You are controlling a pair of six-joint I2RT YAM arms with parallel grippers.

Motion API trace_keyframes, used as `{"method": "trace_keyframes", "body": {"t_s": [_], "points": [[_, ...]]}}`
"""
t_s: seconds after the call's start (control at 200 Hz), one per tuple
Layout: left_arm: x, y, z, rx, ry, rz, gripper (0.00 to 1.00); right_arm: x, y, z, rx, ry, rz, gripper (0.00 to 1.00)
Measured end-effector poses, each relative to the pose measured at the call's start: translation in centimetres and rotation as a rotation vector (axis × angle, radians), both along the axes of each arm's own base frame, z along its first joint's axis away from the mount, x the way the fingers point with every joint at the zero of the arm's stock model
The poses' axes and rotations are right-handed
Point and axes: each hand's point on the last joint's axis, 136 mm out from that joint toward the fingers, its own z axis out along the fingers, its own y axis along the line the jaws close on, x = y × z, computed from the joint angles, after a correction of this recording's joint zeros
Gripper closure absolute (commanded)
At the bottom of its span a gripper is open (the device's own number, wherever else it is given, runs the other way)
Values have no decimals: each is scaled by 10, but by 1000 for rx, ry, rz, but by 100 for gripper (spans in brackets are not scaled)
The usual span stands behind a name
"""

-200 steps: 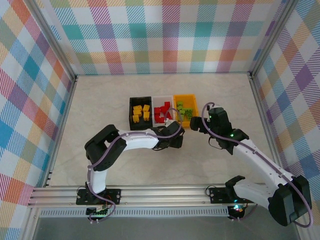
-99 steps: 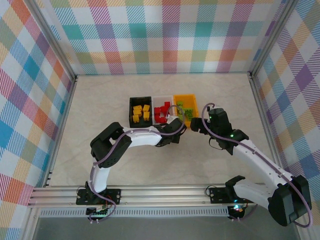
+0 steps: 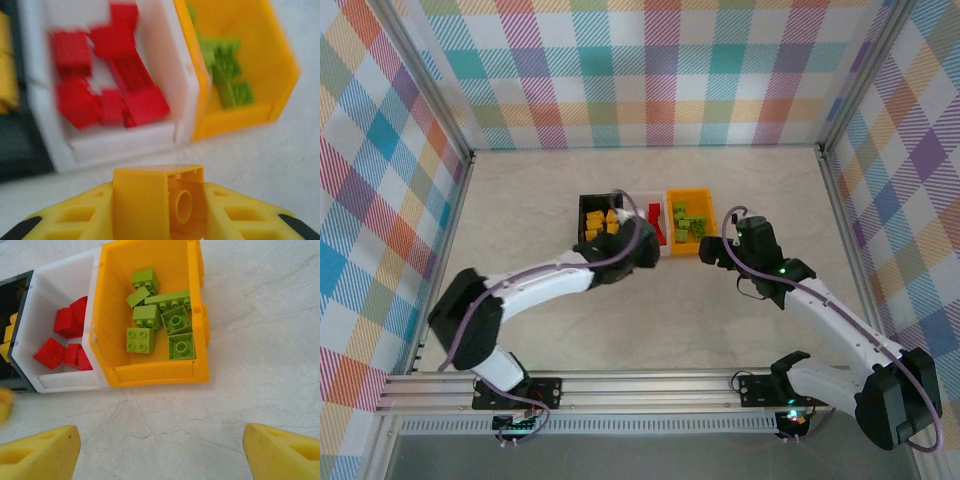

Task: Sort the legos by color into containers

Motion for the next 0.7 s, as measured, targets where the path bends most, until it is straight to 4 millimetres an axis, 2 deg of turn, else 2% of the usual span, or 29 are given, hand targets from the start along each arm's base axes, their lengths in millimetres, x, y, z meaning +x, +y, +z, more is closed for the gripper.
{"method": "trace_keyframes", "body": {"t_s": [0.055, 0.12, 0.195, 0.265, 0.35, 0.465, 0.595, 0.7], "points": [[18, 26, 14, -27, -19, 72, 60, 0, 1, -2, 0, 6, 3, 16], [37, 56, 16, -30, -17, 150, 61, -2, 1, -5, 2, 13, 9, 16], [55, 87, 5, -5, 18, 232, 62, -3, 2, -7, 3, 19, 12, 16], [66, 102, -10, 17, 58, 274, 62, -4, 3, -8, 6, 22, 17, 16], [75, 107, -28, 38, 109, 288, 60, -4, 3, -8, 8, 24, 20, 16], [82, 104, -45, 59, 153, 285, 50, -4, 3, -8, 8, 24, 20, 16], [85, 100, -49, 61, 171, 275, 31, -4, 3, -8, 8, 24, 20, 15], [87, 97, -45, 49, 167, 269, 25, -4, 3, -8, 8, 24, 20, 14]]}}
